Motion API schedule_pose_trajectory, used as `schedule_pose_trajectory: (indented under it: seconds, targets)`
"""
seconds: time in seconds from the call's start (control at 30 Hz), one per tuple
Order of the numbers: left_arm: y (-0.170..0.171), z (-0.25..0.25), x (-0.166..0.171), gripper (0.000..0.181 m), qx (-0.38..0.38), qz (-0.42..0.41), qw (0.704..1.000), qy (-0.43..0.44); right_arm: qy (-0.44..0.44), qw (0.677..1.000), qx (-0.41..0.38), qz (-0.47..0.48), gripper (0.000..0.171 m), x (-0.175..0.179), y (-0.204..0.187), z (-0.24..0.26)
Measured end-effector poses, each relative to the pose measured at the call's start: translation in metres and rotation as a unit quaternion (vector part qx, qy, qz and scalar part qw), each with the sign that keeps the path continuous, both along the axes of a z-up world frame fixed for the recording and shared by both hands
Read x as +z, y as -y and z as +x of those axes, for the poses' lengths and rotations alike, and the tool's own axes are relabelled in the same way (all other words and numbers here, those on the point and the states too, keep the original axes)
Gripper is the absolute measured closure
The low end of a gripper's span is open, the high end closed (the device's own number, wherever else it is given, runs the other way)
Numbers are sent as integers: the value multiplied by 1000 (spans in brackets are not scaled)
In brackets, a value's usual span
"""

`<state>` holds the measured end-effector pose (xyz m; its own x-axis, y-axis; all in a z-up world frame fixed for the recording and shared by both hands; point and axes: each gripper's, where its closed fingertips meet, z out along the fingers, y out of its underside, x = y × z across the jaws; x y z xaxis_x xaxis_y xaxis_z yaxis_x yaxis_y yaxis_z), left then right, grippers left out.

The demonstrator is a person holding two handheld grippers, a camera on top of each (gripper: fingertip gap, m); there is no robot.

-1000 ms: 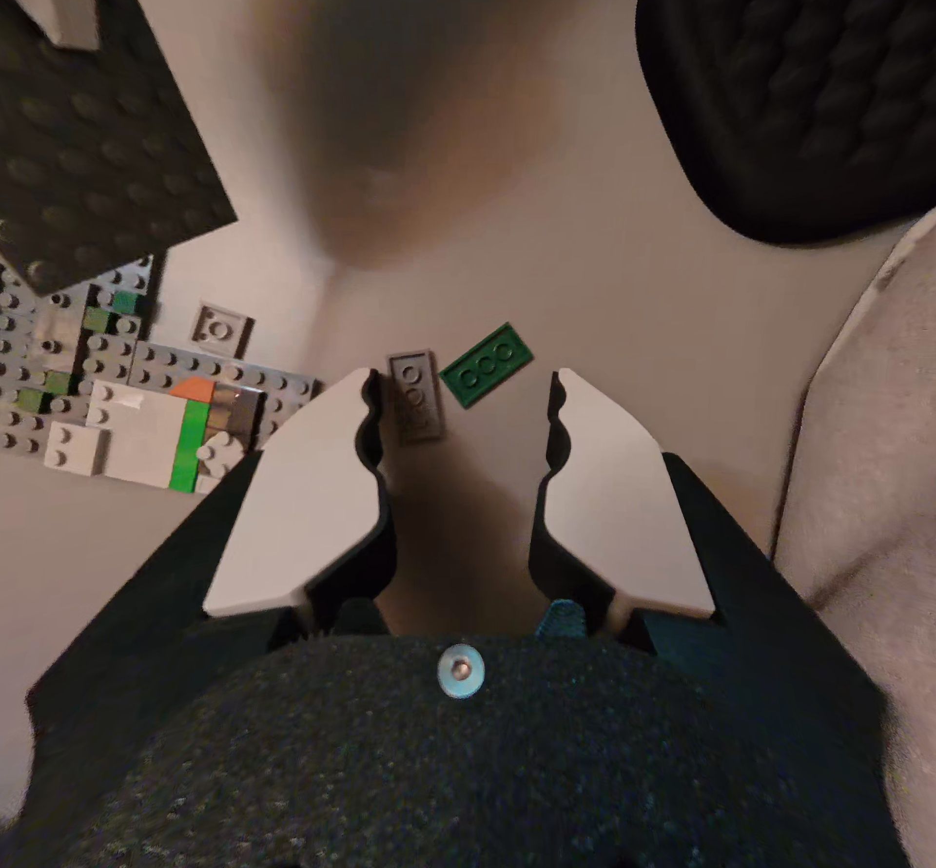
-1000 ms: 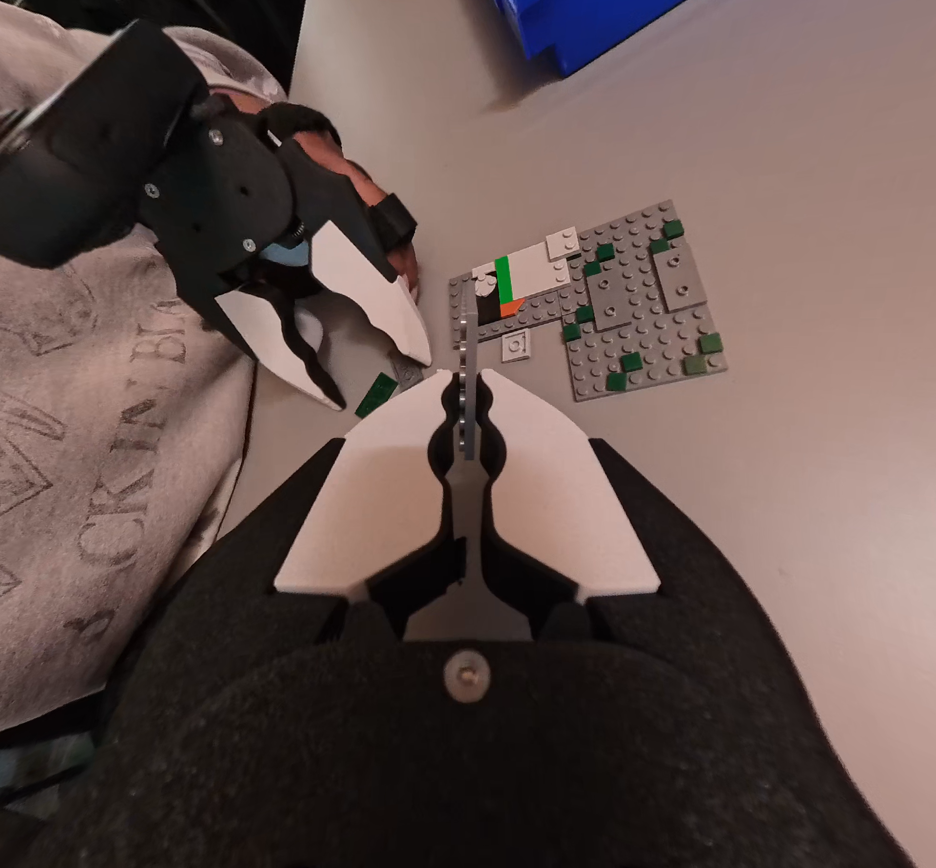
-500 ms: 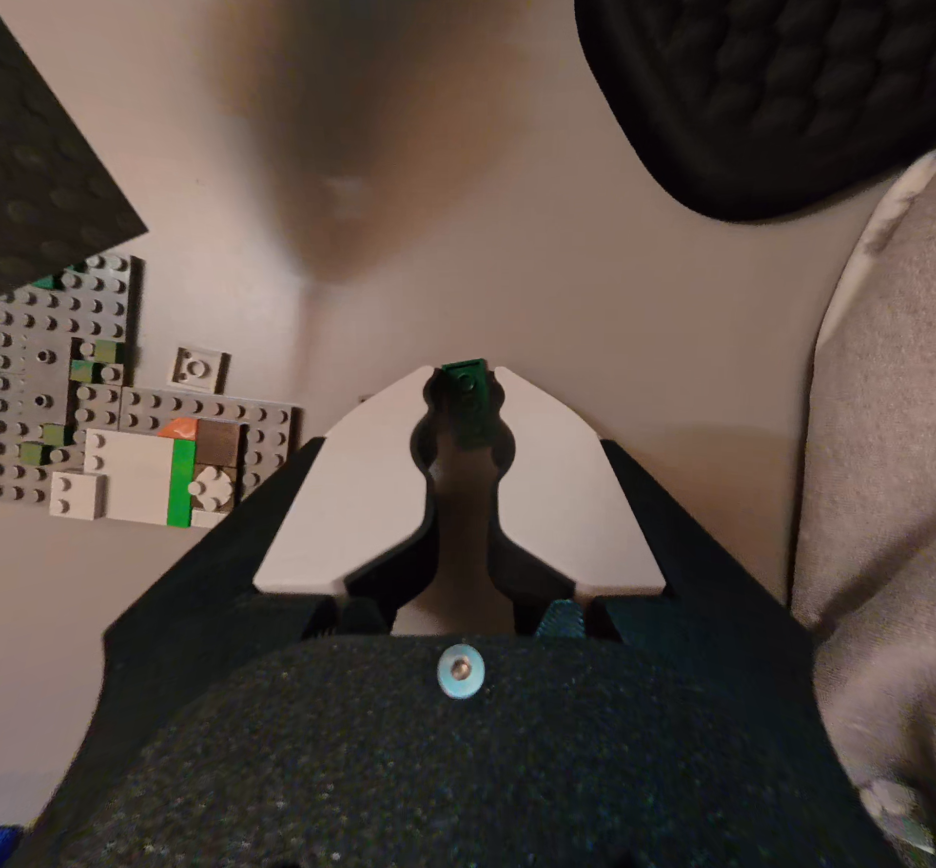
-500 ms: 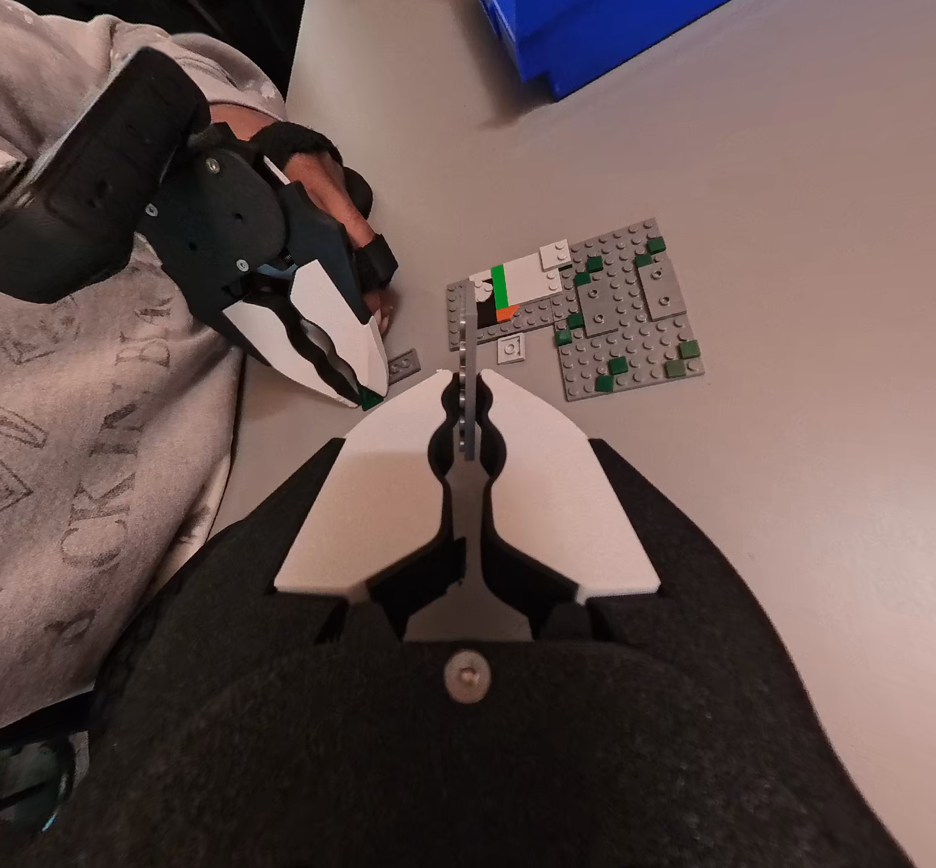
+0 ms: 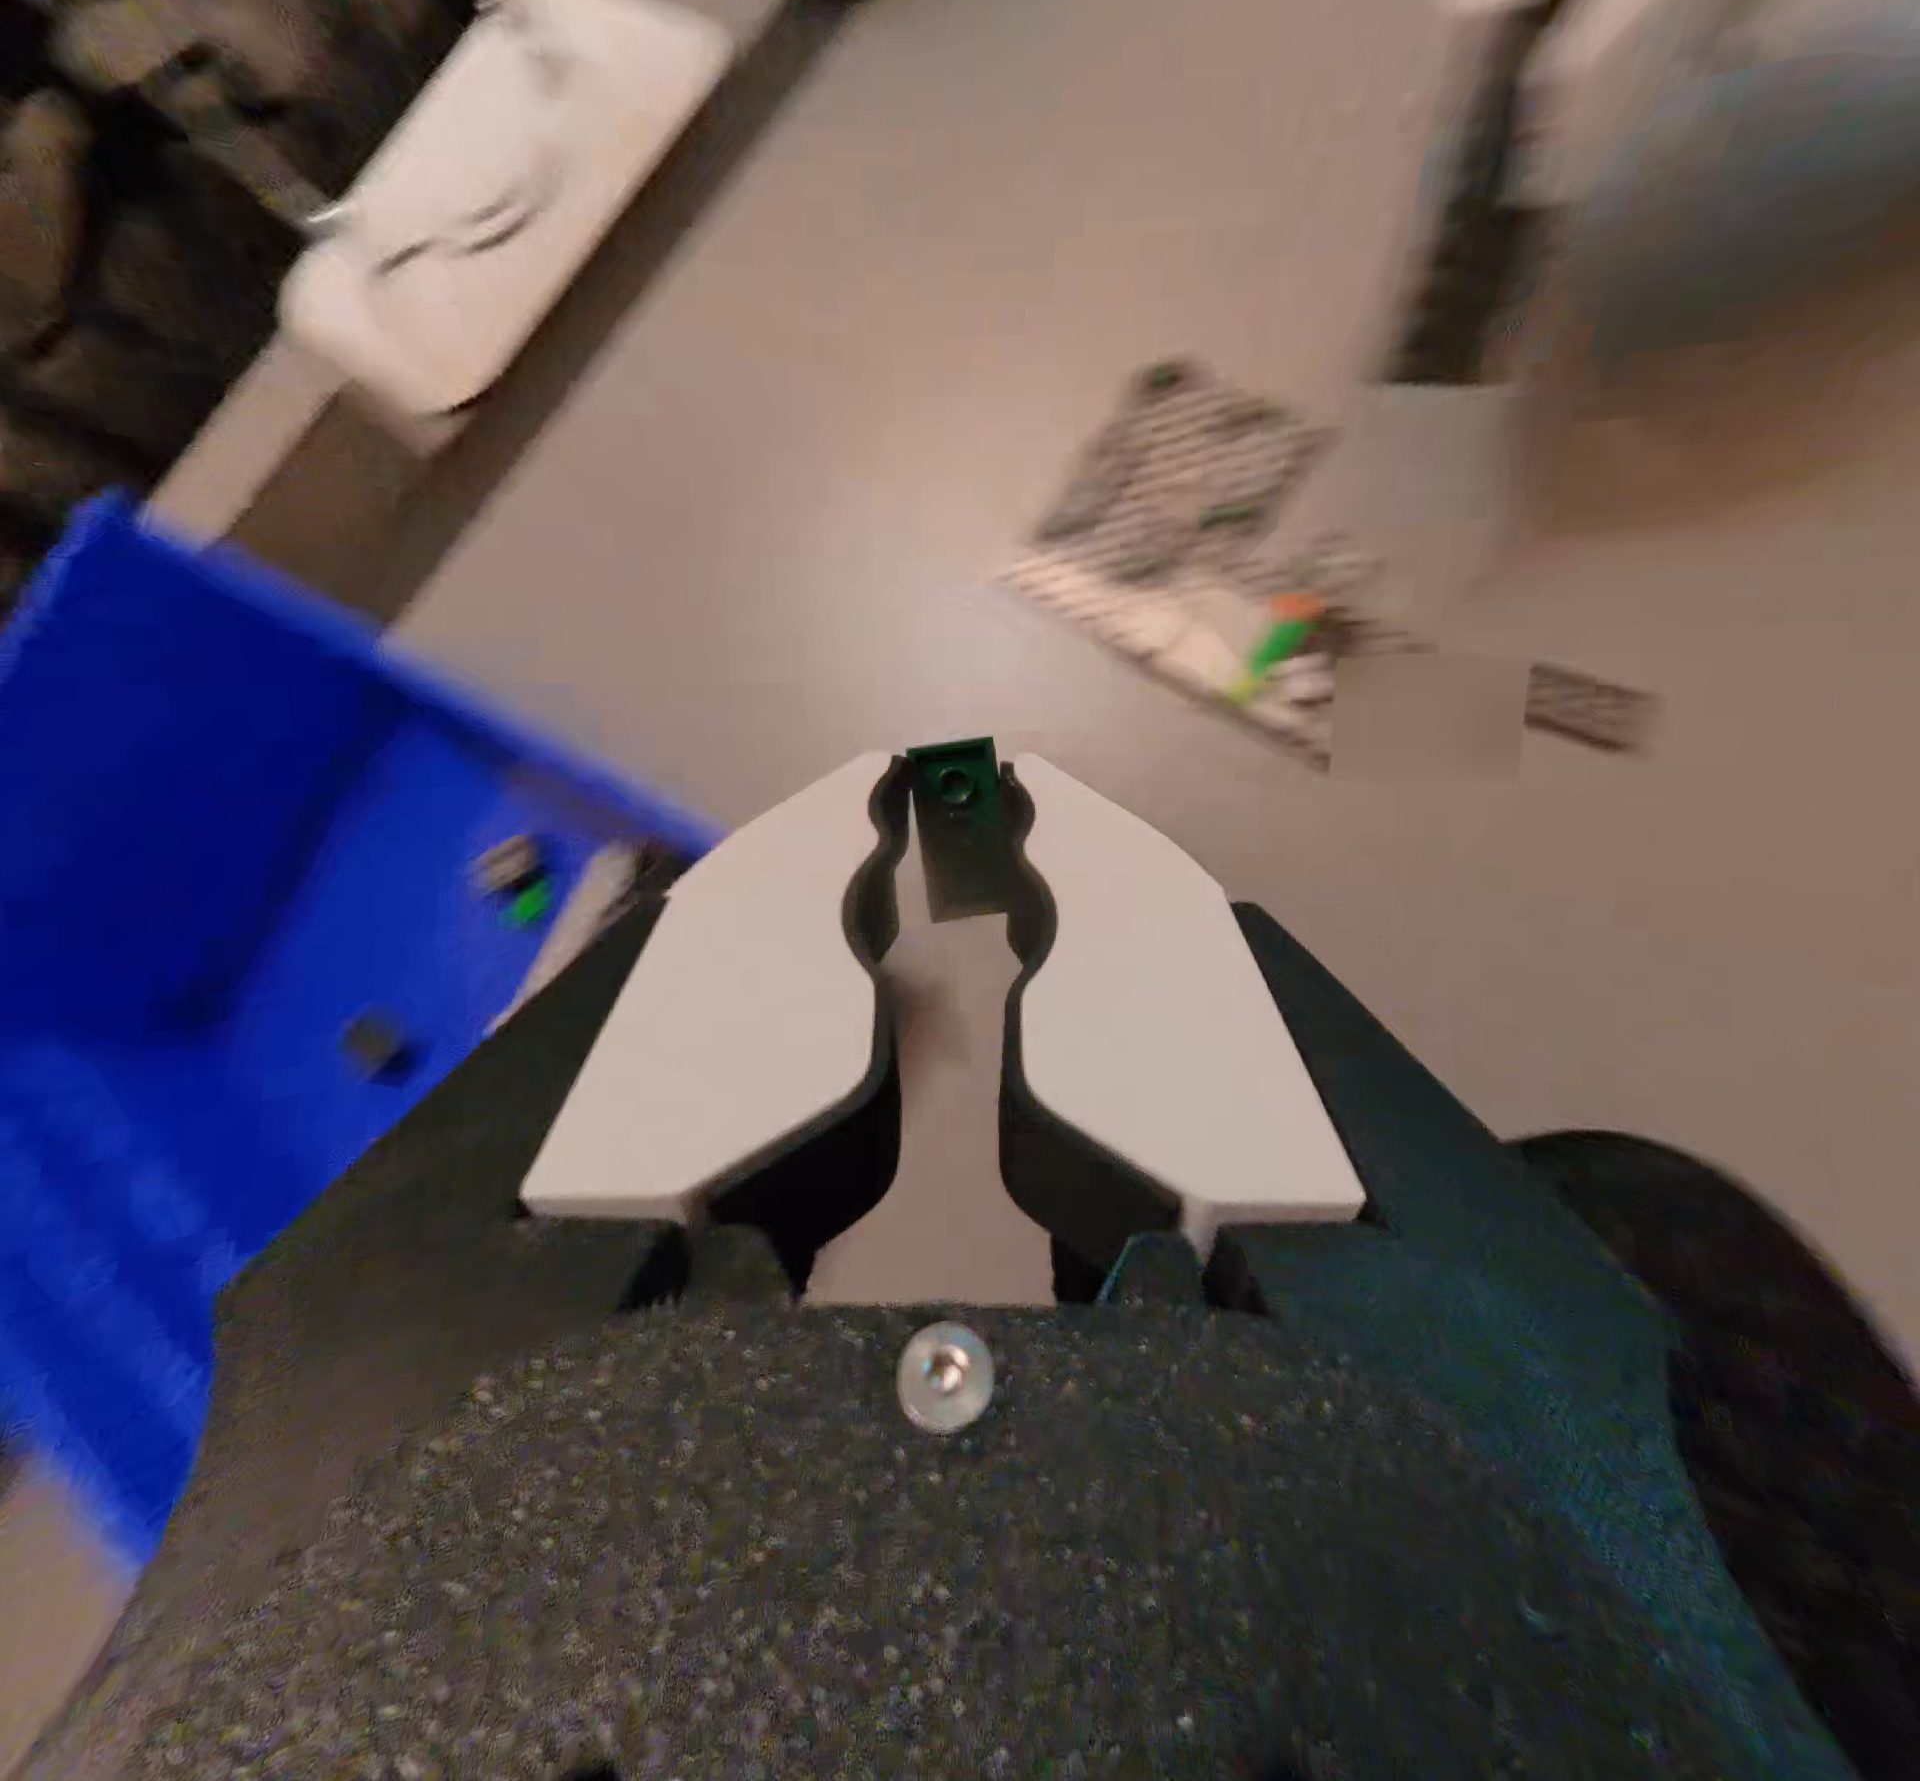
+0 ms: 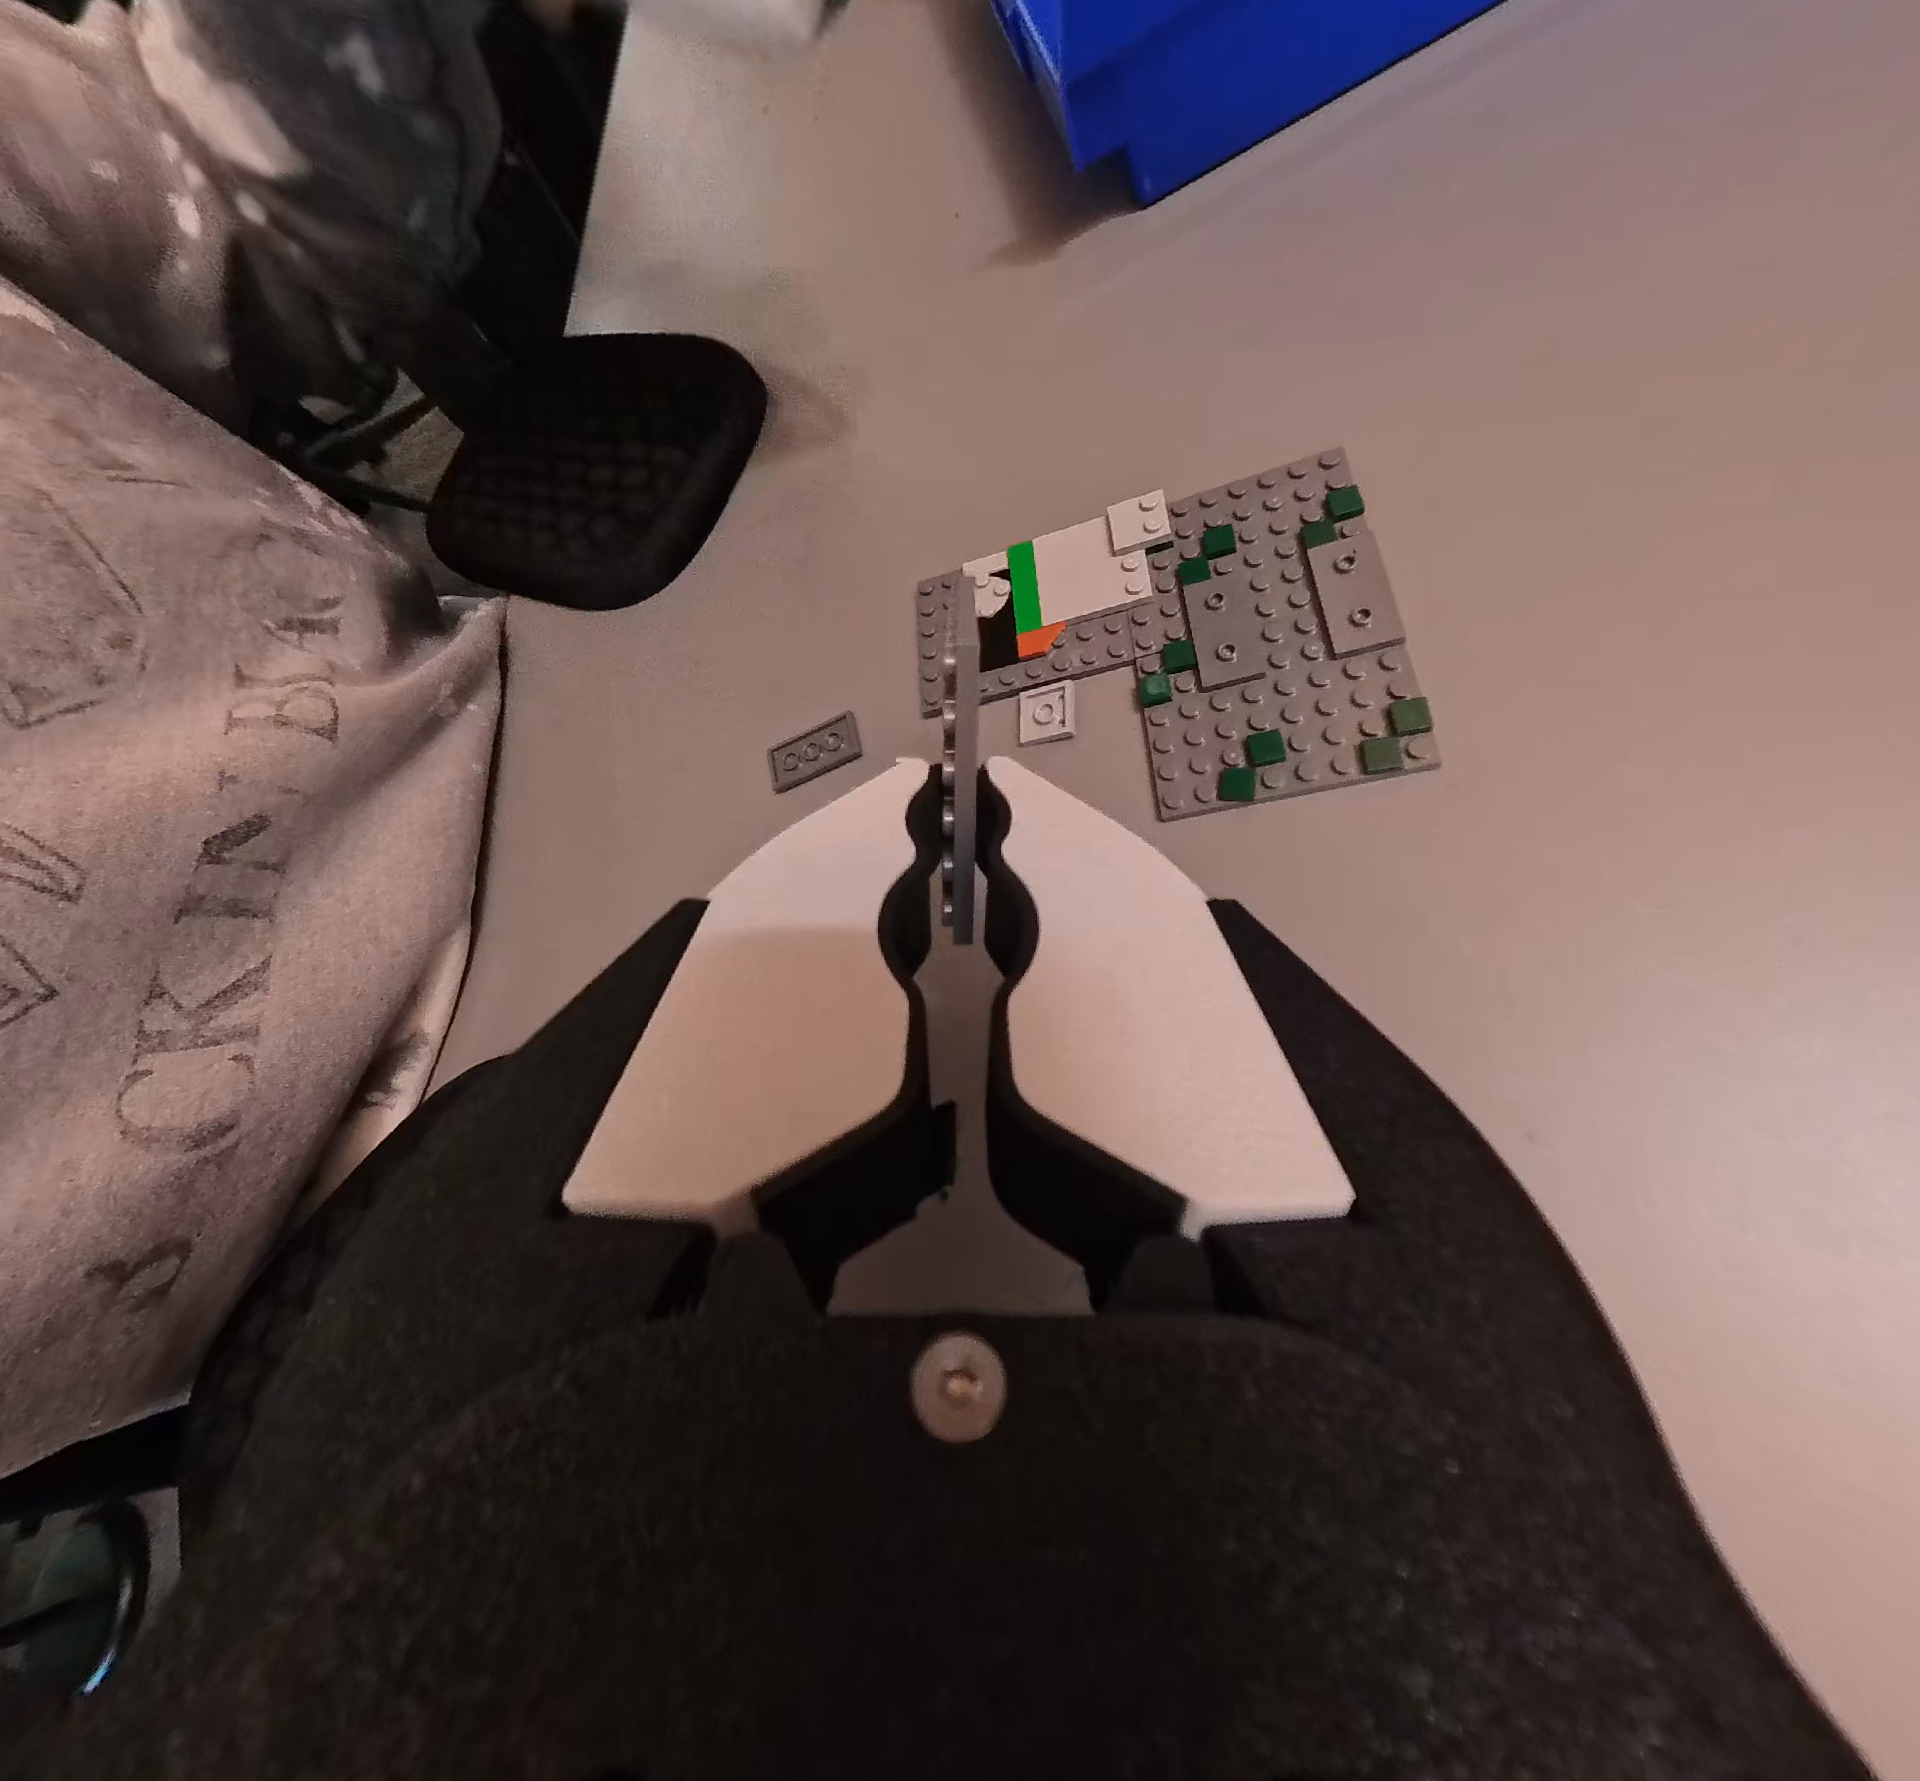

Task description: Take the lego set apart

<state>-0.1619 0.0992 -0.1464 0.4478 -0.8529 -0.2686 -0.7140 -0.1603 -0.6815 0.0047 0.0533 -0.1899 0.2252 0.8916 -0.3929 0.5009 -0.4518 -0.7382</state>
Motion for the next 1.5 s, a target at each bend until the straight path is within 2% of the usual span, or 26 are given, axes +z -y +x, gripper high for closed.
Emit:
schedule_pose_trajectory:
  seconds: [0.07, 0.13, 0.23, 0.3, 0.37, 0.47, 0.53, 0.67, 0.77, 0.83, 0.93, 1.03, 1.17, 1.33, 1.5]
  targets:
    - [-35, -37, 0, 165, 66, 2, 998, -12, 9, 1000, 8, 2, 167, -3, 3, -1]
    - [-54, -60, -10, 165, 95, -21, 995, -11, 15, 1000, 15, 4, 167, -5, 5, -3]
    - [-73, -82, -30, 148, 134, -48, 990, -20, 18, 1000, 21, 7, 167, -6, 8, -6]
    - [-72, -77, -30, 141, 128, -47, 991, 1, 18, 1000, 24, 7, 167, -7, 9, -7]
    - [-61, -61, -22, 139, 95, -25, 995, 25, 15, 999, 29, 7, 167, -8, 10, -9]
    - [-21, -14, -5, 146, -1, -17, 997, 81, 3, 999, 37, 14, 167, -7, 11, -14]
    - [16, 22, 1, 149, -80, -43, 988, 125, -19, 998, 52, 24, 167, -2, 15, -21]
    - [67, 76, -5, 151, -169, -122, 960, 185, -65, 993, 82, 60, 167, 13, 25, -35]
    - [81, 100, -18, 152, -196, -141, 952, 188, -88, 988, 94, 81, 167, 24, 32, -45]
    - [83, 107, -22, 175, -211, -109, 956, 172, -92, 983, 97, 128, 166, 29, 33, -50]
    - [78, 101, -16, 176, -212, -30, 967, 139, -76, 970, 76, 219, 164, 32, 22, -50]
    - [57, 73, 2, 176, -166, 0, 977, 135, -24, 967, 54, 246, 152, 22, 10, -45]
    - [-11, -6, 25, 176, 1, 87, 991, 97, 71, 965, 122, 222, 150, -18, 29, -44]
    - [-69, -101, 8, 176, 177, 116, 977, -16, 168, 948, 190, 194, 134, -69, 57, -57]
    - [-90, -137, -18, 170, 243, 96, 964, -54, 169, 947, 190, 194, 131, -77, 61, -68]
